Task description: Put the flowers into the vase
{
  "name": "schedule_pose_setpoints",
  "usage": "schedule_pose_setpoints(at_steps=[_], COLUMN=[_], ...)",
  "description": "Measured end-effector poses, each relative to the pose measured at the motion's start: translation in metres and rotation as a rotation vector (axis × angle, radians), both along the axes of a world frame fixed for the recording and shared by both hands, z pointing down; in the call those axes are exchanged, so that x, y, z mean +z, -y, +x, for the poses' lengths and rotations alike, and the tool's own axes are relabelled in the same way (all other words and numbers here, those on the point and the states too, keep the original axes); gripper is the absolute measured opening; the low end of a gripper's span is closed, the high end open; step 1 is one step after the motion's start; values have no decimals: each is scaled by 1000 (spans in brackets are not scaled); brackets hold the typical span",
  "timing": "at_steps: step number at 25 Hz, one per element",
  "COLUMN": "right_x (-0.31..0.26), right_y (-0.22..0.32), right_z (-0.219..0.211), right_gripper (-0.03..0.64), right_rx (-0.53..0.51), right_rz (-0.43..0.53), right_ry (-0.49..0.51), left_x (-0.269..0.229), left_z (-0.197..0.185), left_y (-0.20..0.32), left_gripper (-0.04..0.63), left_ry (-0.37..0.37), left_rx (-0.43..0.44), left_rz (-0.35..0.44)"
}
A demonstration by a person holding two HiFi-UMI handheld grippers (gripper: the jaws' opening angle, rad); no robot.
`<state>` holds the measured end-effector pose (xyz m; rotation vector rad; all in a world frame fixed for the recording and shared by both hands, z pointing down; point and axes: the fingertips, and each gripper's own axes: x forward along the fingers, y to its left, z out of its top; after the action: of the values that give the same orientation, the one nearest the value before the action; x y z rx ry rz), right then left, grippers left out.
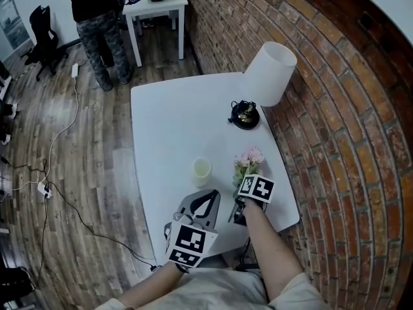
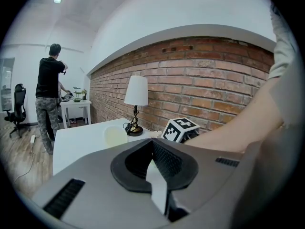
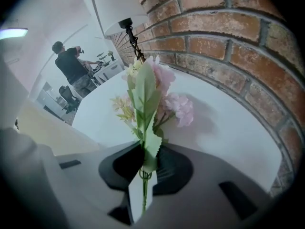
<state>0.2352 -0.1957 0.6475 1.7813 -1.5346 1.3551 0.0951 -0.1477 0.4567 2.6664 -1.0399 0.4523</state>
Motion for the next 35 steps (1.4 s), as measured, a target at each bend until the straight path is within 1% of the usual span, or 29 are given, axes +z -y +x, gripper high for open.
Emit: schedule_pose_setpoints(at_steps=[6, 12, 18, 28, 35], right_x=[-25, -49, -78, -139, -178], right_y=[4, 9, 17, 26, 21], right_z=[0, -10, -20, -32, -44], right_gripper=[54, 54, 54, 54, 54], right_rx=[-50, -77, -127, -192, -192], right_rz=[97, 197, 308, 528, 687], right_ry=[-70, -111, -175, -313, -362], left_x=[-6, -12, -15, -25, -27], left_z=[1, -4, -8, -11, -20], left_y=[-4, -9, -11, -16, -19], left_gripper=[9, 9, 8, 9, 9], left_ry=[-3, -5, -4, -15, -22], left_rx=[5, 5, 2, 2, -7], left_rz=[16, 29, 41, 54, 56])
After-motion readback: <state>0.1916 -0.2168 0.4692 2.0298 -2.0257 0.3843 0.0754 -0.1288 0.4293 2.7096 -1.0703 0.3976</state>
